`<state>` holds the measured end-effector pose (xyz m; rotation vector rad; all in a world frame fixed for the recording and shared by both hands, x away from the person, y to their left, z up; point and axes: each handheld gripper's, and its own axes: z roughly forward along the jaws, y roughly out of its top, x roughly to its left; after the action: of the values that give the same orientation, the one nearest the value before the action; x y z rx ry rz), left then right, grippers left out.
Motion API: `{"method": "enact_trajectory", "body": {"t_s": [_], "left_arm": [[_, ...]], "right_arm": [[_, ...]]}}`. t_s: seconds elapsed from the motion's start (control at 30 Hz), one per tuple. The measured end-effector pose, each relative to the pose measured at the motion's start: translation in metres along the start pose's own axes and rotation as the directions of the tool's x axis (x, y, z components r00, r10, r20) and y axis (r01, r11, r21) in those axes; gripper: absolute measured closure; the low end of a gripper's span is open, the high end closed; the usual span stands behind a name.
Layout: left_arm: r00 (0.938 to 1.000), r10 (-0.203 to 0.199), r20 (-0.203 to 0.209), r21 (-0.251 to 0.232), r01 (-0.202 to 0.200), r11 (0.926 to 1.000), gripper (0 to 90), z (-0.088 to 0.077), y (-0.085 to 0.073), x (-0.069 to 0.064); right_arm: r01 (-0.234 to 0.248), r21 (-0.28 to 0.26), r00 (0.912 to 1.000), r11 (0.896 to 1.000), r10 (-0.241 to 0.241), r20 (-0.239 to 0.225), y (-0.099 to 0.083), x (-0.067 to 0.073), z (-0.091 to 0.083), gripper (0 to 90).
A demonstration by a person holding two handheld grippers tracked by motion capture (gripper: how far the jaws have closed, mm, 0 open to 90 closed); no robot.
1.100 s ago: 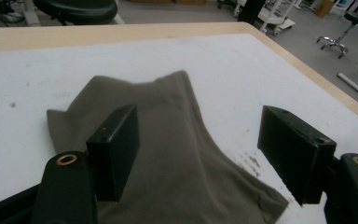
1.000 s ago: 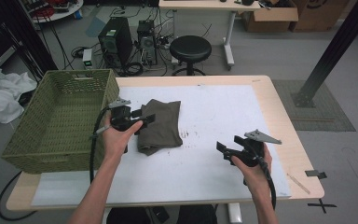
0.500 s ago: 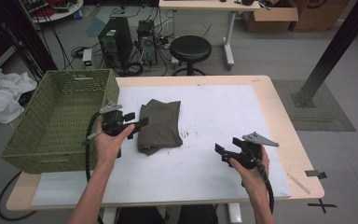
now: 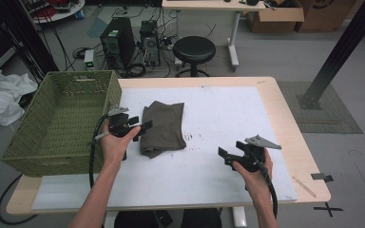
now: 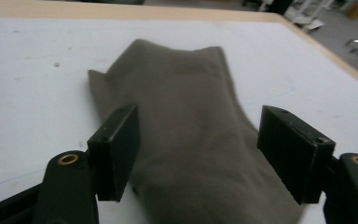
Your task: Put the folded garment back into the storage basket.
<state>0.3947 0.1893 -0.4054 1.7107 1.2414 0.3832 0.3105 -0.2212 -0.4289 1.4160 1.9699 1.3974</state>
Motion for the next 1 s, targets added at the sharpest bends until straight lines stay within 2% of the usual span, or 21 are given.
{"method": "enact_trajectory", "body": {"t_s": [0.07, 0.1, 0.13, 0.17, 0.27, 0.3, 0.33, 0.4, 0.43, 0.57, 0.63, 0.73, 0.77, 0.83, 0.9, 0.93, 0.97, 1.0], "left_arm": [[0.9999, 0.006, -0.013, 0.009, -0.006, 0.9999, 31.5, 0.004, -0.001, 0.000], [0.9998, -0.002, -0.019, 0.037, 0.003, 0.9993, 31.5, 0.013, -0.003, 0.000], [0.9998, -0.002, -0.019, 0.037, 0.003, 0.9993, 31.4, 0.013, -0.003, 0.000], [0.9993, -0.034, -0.011, 0.065, 0.035, 0.9973, 31.4, 0.018, -0.004, -0.001], [0.9997, -0.026, -0.004, 0.071, 0.026, 0.9972, 28.7, 0.026, -0.008, -0.005], [0.9988, -0.041, -0.026, 0.075, 0.043, 0.9963, 28.8, 0.033, -0.010, -0.006], [0.9988, -0.041, -0.026, 0.075, 0.043, 0.9963, 28.6, 0.033, -0.010, -0.006], [0.9963, -0.067, -0.054, 0.080, 0.072, 0.9943, 28.5, 0.039, -0.012, -0.003], [0.9926, -0.086, -0.086, 0.081, 0.093, 0.9923, 27.5, 0.042, -0.013, 0.003], [0.9885, -0.106, -0.107, 0.070, 0.114, 0.9910, 25.8, 0.044, -0.013, 0.010], [0.9875, -0.101, -0.121, 0.063, 0.109, 0.9920, 25.3, 0.044, -0.013, 0.011], [0.9851, -0.118, -0.126, 0.076, 0.128, 0.9889, 21.4, 0.047, -0.015, 0.014], [0.9831, -0.139, -0.119, 0.089, 0.150, 0.9846, 21.3, 0.052, -0.018, 0.016], [0.9859, -0.114, -0.122, 0.089, 0.126, 0.9881, 20.3, 0.053, -0.019, 0.013], [0.9874, -0.116, -0.108, 0.088, 0.126, 0.9881, 26.4, 0.055, -0.019, 0.010], [0.9874, -0.116, -0.108, 0.088, 0.126, 0.9881, 26.5, 0.055, -0.019, 0.010], [0.9895, -0.094, -0.110, 0.090, 0.104, 0.9905, 27.2, 0.056, -0.019, 0.007], [0.9895, -0.094, -0.110, 0.090, 0.104, 0.9905, 28.0, 0.056, -0.019, 0.007]], "right_arm": [[0.002, 0.002, 1.0000, 1.000, -0.002, 0.001, 0.000, 0.001, 0.001, 17.4], [0.006, 0.006, 1.0000, 1.000, -0.006, 0.004, 0.001, 0.002, 0.002, 17.4], [0.006, 0.006, 1.0000, 1.000, -0.006, 0.004, 0.001, 0.002, 0.002, 17.4], [0.007, 0.007, 1.0000, 1.000, -0.007, 0.003, 0.001, 0.002, 0.003, 17.5], [0.013, 0.011, 0.9999, 1.000, -0.013, 0.002, 0.002, 0.005, 0.005, 17.7], [0.022, 0.014, 0.9998, 1.000, -0.022, 0.001, 0.003, 0.006, 0.005, 18.2], [0.023, 0.018, 0.9997, 1.000, -0.023, 0.001, 0.003, 0.007, 0.005, 18.2], [0.024, 0.020, 0.9997, 1.000, -0.024, 0.003, 0.003, 0.007, 0.004, 18.3], [0.028, 0.022, 0.9996, 0.999, -0.028, 0.005, 0.003, 0.007, 0.002, 18.6], [0.030, 0.026, 0.9995, 0.999, -0.030, 0.009, 0.001, 0.006, -0.002, 18.8], [0.027, 0.026, 0.9995, 0.999, -0.027, 0.014, 0.000, 0.005, -0.003, 18.8], [0.019, 0.031, 0.9997, 0.999, -0.019, 0.016, -0.003, 0.005, -0.003, 18.8], [0.023, 0.031, 0.9996, 0.999, -0.023, 0.014, -0.003, 0.005, -0.002, 18.8], [0.021, 0.031, 0.9997, 0.999, -0.022, 0.011, -0.004, 0.005, -0.001, 18.9], [0.016, 0.030, 0.9998, 0.999, -0.017, 0.011, -0.003, 0.006, 0.000, 18.9], [0.014, 0.029, 0.9998, 0.999, -0.015, 0.010, -0.003, 0.006, 0.000, 18.9], [0.016, 0.028, 0.9998, 0.999, -0.017, 0.010, -0.003, 0.006, 0.001, 18.9], [0.017, 0.028, 0.9998, 0.999, -0.017, 0.007, -0.003, 0.006, 0.001, 18.9]]}}
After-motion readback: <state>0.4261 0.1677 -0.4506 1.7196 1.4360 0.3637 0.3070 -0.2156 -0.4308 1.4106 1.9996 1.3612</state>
